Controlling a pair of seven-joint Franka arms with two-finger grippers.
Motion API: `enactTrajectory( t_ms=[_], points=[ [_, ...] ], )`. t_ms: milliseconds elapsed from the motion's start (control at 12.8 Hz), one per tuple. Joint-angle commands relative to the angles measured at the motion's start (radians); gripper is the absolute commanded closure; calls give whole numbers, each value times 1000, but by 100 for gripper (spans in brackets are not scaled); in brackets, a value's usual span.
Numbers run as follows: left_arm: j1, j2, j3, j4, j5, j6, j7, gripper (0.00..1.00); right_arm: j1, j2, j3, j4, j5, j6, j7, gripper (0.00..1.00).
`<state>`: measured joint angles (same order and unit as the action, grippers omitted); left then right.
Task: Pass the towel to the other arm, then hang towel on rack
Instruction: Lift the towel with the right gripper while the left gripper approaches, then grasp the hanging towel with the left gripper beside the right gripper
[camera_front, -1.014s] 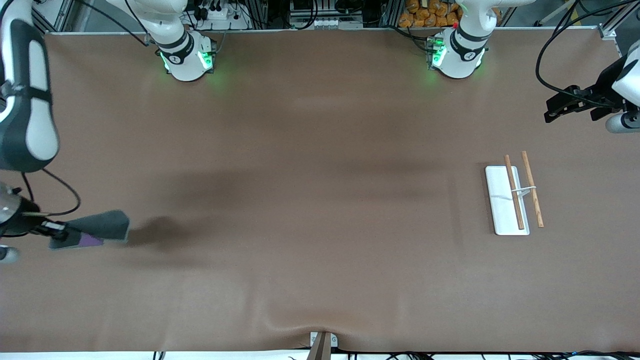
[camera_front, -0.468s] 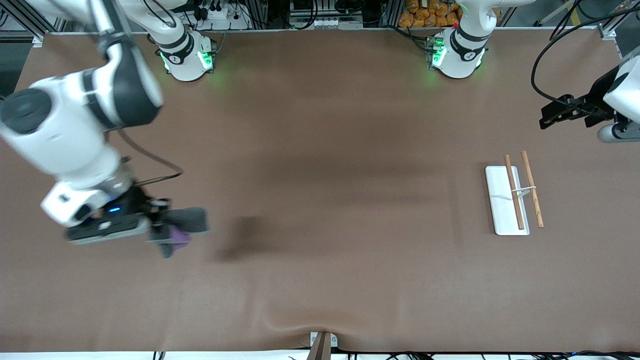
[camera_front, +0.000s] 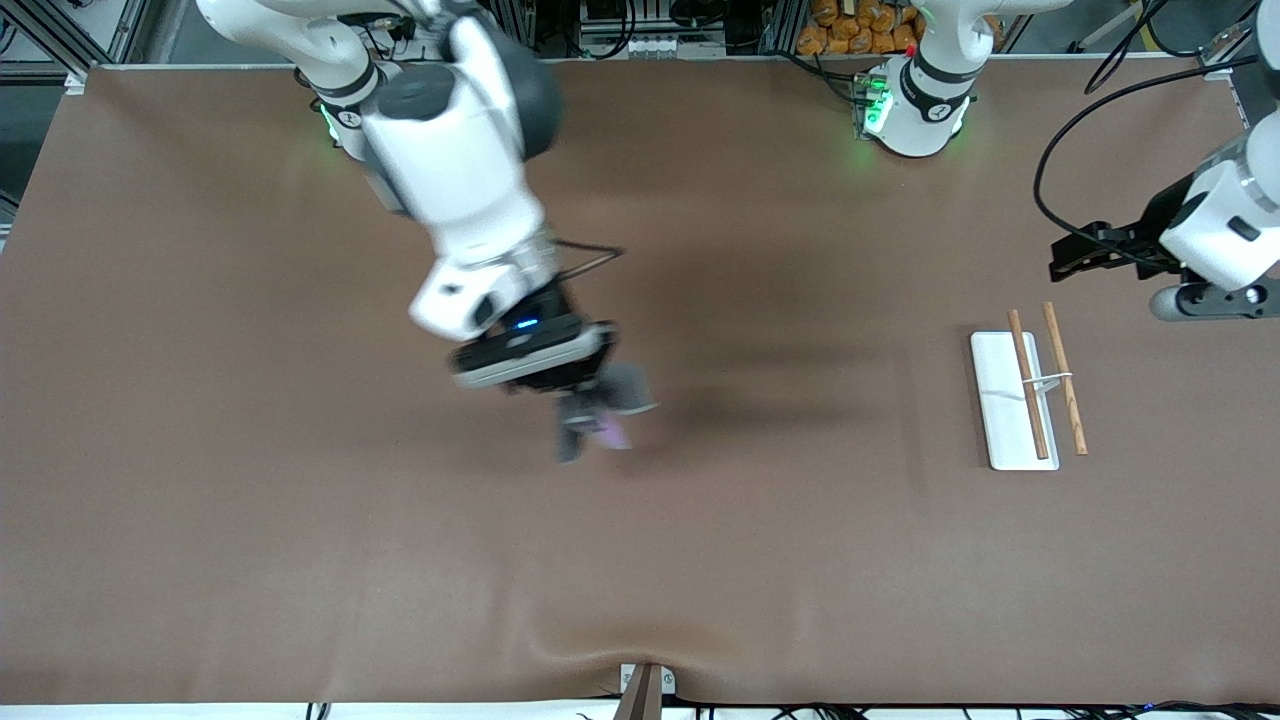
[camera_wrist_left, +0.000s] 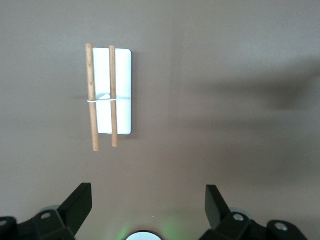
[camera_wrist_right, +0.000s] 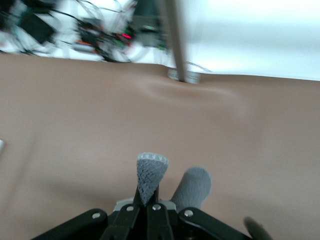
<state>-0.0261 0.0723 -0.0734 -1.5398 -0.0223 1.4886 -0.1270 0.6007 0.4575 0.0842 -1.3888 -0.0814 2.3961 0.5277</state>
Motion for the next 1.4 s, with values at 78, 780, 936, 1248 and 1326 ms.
enactTrajectory(
  t_ms=[78, 780, 936, 1248, 1326],
  points=[
    [-21, 37, 0, 12, -65, 9, -74, 0, 129, 96, -14, 89, -11, 144, 170, 100],
    [-50, 161, -137, 21, -82, 10, -770, 0, 221, 141, -14, 128, 14, 270, 368, 100],
    [-55, 196, -135, 36, -166, 44, -818, 0, 222, 141, -14, 129, 14, 270, 368, 100],
    [-81, 334, -135, 159, -205, 114, -884, 0, 229, 142, -14, 129, 14, 273, 394, 100],
    [-80, 362, -135, 188, -231, 146, -914, 0, 229, 142, -14, 128, 14, 279, 396, 100]
  ],
)
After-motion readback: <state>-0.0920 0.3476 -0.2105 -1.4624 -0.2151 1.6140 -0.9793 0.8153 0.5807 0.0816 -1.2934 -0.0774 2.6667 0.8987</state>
